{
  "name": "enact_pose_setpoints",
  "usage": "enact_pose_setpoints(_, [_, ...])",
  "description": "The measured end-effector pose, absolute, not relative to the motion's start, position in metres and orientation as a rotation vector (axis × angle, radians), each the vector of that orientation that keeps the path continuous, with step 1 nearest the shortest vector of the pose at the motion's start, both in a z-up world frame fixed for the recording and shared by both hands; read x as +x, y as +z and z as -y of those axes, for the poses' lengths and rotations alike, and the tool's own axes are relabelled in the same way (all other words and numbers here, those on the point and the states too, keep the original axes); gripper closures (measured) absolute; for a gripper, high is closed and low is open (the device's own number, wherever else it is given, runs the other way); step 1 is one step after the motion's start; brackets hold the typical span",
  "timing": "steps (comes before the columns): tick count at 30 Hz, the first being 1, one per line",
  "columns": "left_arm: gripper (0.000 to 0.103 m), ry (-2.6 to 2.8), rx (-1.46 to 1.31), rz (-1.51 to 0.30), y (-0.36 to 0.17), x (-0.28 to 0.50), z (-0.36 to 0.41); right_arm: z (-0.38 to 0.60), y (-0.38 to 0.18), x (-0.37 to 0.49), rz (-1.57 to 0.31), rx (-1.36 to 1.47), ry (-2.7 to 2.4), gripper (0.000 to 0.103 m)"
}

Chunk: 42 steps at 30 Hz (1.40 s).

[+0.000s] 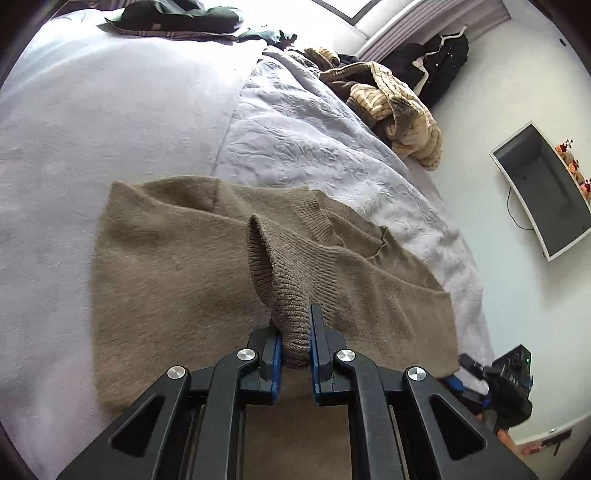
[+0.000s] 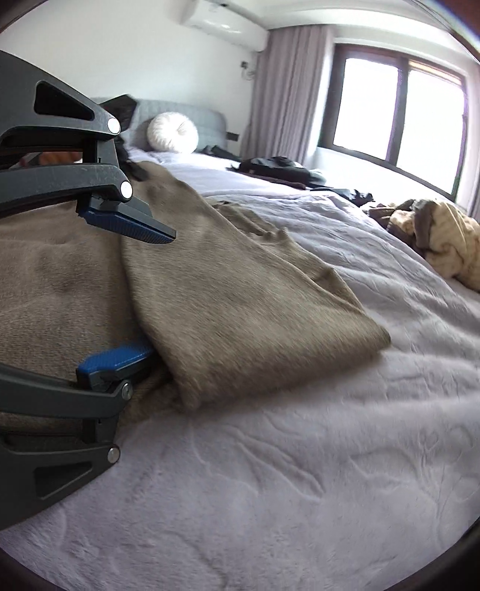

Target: Fold small clothes

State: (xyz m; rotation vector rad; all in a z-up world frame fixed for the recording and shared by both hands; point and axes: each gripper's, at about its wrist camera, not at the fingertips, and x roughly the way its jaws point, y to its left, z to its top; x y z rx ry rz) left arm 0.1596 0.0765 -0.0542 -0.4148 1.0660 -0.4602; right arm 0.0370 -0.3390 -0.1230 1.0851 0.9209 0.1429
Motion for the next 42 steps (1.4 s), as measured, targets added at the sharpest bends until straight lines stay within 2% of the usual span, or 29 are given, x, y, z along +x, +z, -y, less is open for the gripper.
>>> enact_pose_setpoints(4, [0.090, -0.420, -0.379, -1.114, -0.073, 0.155, -0.081, 0.340, -0.124, 0.043, -0.945, 1.083, 0.146, 0.046])
enact_pose_setpoints(8, [0.090, -0.400, -0.371, -1.123, -0.085, 0.152, -0.079, 0.334, -0.102, 0.040, -1.032, 0.903, 0.213, 0.046])
enact_pose_setpoints(12, [0.090, -0.395, -0.347, -1.119, -0.086, 0.152, -0.076, 0.353, -0.072, 0.025, -0.943, 0.780, 0.189, 0.046])
enact_pose_setpoints(18, [0.090, -0.381, -0.344, -1.115, -0.084, 0.151, -0.076, 0.379, -0.103, 0.069, -1.017, 0.822, 0.055, 0.046])
enact_pose_setpoints(19, [0.090, -0.378, -0.345, -1.115, -0.084, 0.151, -0.075, 0.376, -0.108, 0.080, -1.035, 0.819, 0.070, 0.058])
enact_pose_setpoints(20, [0.090, -0.374, -0.346, -1.115, -0.084, 0.150, -0.074, 0.370, -0.110, 0.088, -1.058, 0.790, 0.096, 0.093])
enact_pose_setpoints(25, [0.090, -0.386, -0.345, -1.106, -0.076, 0.144, -0.069, 0.355, -0.075, 0.094, -1.022, 0.560, 0.080, 0.092])
enact_pose_setpoints(29, [0.090, -0.380, -0.315, -1.103, -0.079, 0.143, -0.063, 0.365, -0.086, 0.100, -1.071, 0.449, -0.015, 0.094])
enact_pose_setpoints(32, [0.089, -0.381, -0.342, -1.121, -0.087, 0.142, -0.070, 0.379, -0.101, 0.095, -1.080, 0.494, -0.006, 0.094])
enact_pose_setpoints(37, [0.087, -0.352, -0.285, -1.101, -0.079, 0.134, -0.081, 0.380, -0.095, 0.085, -1.076, 0.489, -0.017, 0.094])
enact_pose_setpoints(40, [0.087, -0.303, -0.233, -1.076, -0.070, 0.128, -0.089, 0.384, -0.085, 0.069, -1.069, 0.531, -0.023, 0.084])
enact_pose_setpoints(42, [0.087, -0.271, -0.203, -1.056, -0.063, 0.125, -0.097, 0.381, -0.076, 0.056, -1.054, 0.576, 0.009, 0.072])
